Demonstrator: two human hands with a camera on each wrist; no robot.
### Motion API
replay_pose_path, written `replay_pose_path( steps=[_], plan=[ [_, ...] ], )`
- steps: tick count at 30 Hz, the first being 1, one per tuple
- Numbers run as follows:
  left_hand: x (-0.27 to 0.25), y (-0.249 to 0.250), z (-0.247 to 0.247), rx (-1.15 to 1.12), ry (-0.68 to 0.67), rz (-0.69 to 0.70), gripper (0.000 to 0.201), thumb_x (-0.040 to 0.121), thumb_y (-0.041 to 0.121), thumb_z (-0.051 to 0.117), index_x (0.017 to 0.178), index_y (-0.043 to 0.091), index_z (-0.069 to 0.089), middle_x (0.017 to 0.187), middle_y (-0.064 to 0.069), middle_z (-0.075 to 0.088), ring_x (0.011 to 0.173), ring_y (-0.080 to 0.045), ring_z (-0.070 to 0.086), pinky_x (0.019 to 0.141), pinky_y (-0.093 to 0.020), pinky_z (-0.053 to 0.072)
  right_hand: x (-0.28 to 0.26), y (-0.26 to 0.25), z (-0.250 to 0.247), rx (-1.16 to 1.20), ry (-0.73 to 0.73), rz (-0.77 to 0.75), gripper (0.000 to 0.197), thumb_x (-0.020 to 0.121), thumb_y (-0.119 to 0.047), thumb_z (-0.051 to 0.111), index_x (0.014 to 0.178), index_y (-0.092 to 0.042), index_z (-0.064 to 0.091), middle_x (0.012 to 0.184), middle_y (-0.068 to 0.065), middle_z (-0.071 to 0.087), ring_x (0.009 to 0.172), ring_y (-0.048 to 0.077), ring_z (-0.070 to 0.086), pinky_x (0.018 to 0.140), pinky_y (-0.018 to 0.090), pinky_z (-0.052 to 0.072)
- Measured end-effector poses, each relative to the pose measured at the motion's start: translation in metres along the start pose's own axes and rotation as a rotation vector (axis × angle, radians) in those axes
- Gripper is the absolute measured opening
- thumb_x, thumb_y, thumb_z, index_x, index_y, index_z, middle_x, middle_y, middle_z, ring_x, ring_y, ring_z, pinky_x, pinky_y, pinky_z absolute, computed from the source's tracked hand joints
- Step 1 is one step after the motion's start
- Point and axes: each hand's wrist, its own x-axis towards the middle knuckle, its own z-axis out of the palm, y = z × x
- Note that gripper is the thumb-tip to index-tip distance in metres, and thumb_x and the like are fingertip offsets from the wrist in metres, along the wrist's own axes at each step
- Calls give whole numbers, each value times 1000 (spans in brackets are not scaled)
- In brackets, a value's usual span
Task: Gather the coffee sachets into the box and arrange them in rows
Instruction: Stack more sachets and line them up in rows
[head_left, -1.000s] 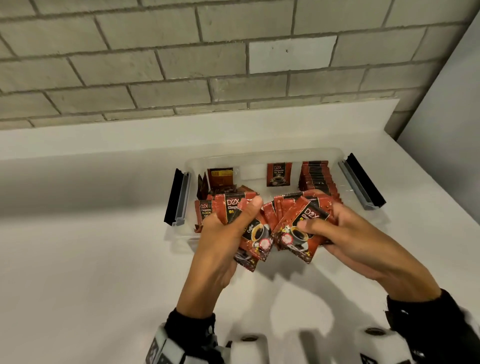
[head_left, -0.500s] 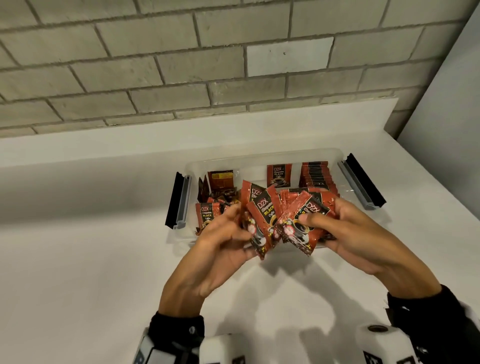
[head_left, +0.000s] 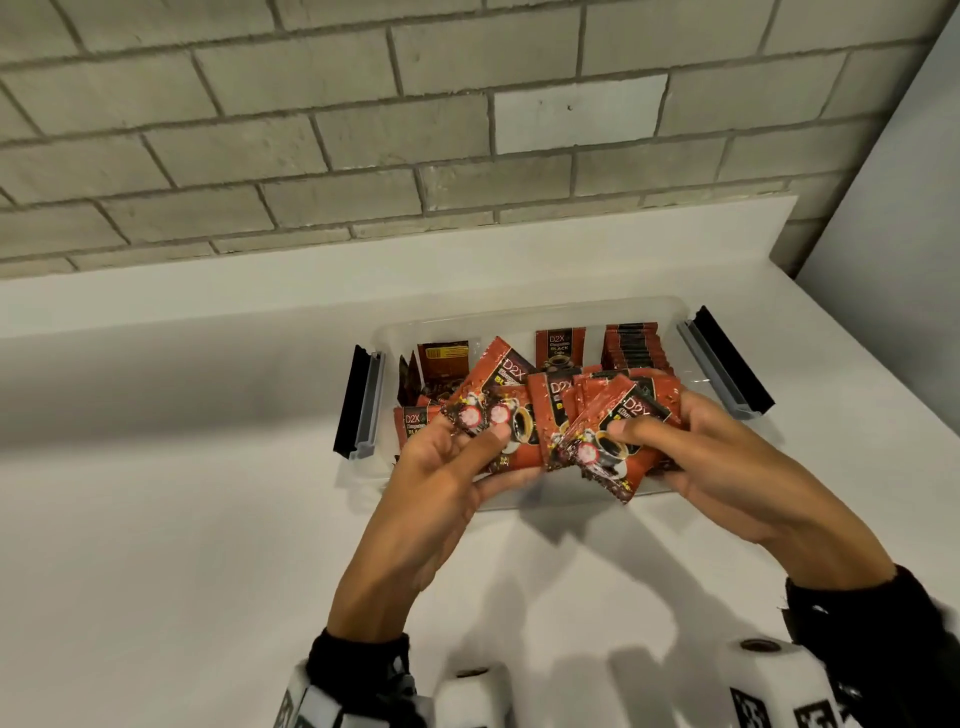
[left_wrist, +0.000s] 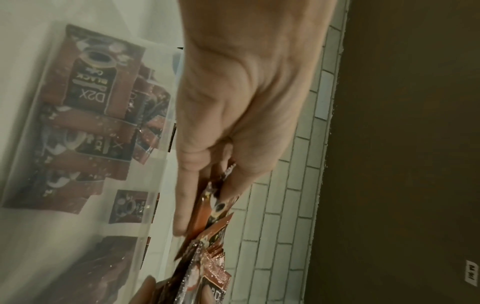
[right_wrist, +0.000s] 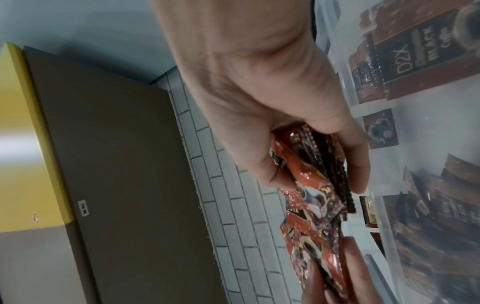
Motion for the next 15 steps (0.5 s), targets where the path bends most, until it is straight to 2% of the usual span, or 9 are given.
replay_pose_path(
  steps=[2, 5, 8, 11, 13, 15],
  plan=[
    [1, 0, 0, -36, 40, 16, 16, 89, 4, 56, 105, 2, 58, 102, -20, 70, 88, -25, 71, 72, -32, 59, 1, 0, -4, 59, 43, -2, 30, 85, -2, 59, 114, -11, 59, 100, 8, 73, 85, 14, 70, 71, 26, 57],
    [4, 0, 3, -85, 87, 65, 14, 88, 7, 57, 101, 10, 57, 97, -9, 72, 85, -16, 71, 74, -28, 56, 0, 2, -5, 225, 60, 14, 33, 74, -7, 63, 107, -7, 61, 100, 12, 72, 85, 17, 70, 72, 28, 58],
    [6, -1, 10, -187, 108, 133, 25, 85, 2, 58, 110, 4, 54, 102, -16, 70, 88, -23, 71, 72, -30, 58, -1, 4, 0, 360, 25, 40, 41, 70, -8, 62, 110, -3, 59, 100, 14, 72, 83, 17, 71, 70, 25, 59],
    [7, -2, 16, -227, 106, 181, 27, 84, -6, 58, 109, 3, 53, 101, -19, 70, 88, -24, 71, 72, -33, 59, 0, 5, 7, 414, -28, 45, 30, 71, -6, 60, 101, -3, 61, 92, 12, 73, 79, 16, 72, 66, 23, 58],
    [9, -3, 18, -233, 108, 190, 23, 84, -9, 56, 102, 5, 55, 91, -13, 73, 81, -21, 72, 66, -28, 58, 2, 6, 12, 444, -48, 49, 35, 72, -6, 60, 107, -1, 60, 98, 14, 72, 85, 18, 71, 71, 24, 58],
    [9, -6, 20, -233, 99, 187, 27, 83, -8, 58, 107, 4, 56, 96, -14, 72, 86, -24, 71, 68, -30, 58, 5, 7, 15, 456, -57, 49, 41, 74, -6, 61, 114, 1, 57, 105, 15, 71, 91, 18, 70, 76, 24, 57]
  ],
)
